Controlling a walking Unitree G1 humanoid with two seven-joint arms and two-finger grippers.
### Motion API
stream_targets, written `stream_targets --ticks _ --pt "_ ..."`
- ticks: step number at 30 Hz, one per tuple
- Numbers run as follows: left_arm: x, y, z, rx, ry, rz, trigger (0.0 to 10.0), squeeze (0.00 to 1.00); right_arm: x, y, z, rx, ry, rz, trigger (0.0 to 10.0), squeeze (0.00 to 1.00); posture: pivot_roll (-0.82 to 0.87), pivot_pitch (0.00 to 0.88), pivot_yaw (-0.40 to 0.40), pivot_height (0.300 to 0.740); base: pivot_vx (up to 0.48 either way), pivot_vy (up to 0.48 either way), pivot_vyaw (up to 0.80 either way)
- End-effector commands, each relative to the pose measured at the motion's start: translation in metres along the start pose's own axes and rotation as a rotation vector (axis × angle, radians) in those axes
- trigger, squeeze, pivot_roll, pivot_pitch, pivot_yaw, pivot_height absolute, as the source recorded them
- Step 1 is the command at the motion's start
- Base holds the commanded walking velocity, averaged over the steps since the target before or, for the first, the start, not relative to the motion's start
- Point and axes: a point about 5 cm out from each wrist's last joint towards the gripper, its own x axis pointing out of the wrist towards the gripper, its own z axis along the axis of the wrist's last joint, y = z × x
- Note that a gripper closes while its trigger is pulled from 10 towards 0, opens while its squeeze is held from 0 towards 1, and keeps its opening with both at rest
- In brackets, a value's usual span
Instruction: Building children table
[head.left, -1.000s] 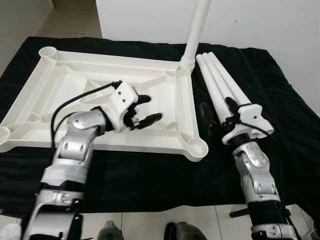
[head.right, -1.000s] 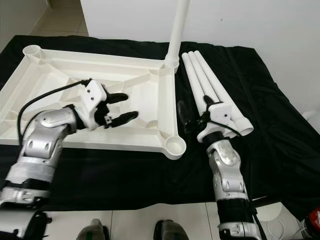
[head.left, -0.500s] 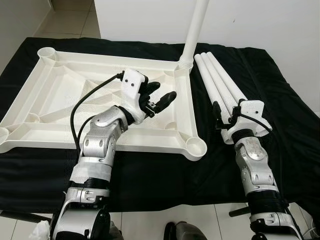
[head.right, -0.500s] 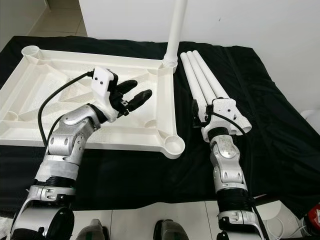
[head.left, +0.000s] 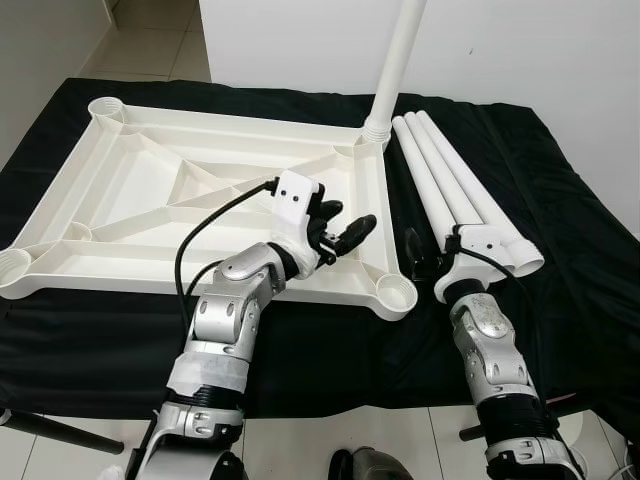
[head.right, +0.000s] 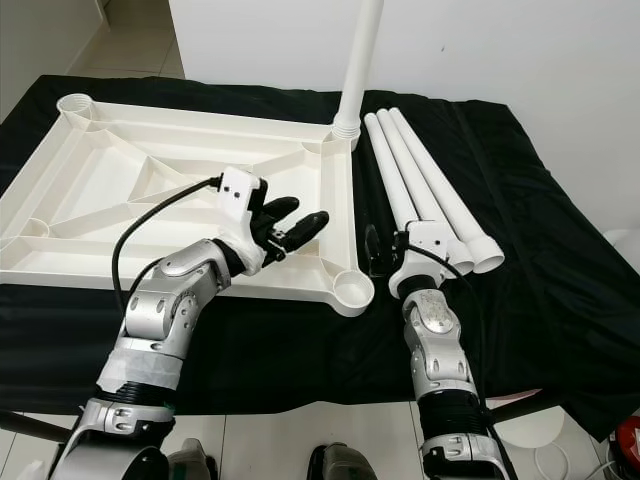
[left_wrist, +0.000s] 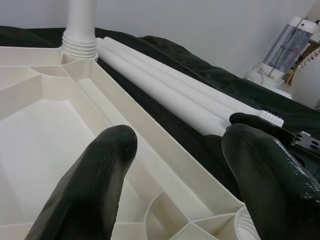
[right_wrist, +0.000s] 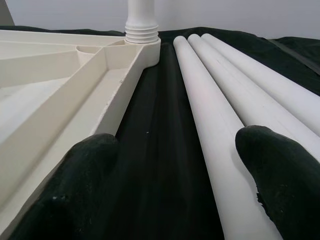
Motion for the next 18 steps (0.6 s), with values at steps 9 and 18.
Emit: stream_targets --ticks 9,18 --pt "0.001 -0.002 0.001 -0.005 0.007 0.025 10.0 0.0 -0.009 -0.002 -0.005 0.04 -0.024 -0.025 10.0 0.0 0.07 0.002 -0.055 0.74 0.0 0.0 0.0" --pt "0.005 -0.009 -0.002 -0.026 0.003 0.046 10.0 0.0 -0.011 -0.013 0.044 0.114 -0.287 -0.076 10.0 1.0 0.06 0.0 -0.074 0.74 0.0 0.0 0.0"
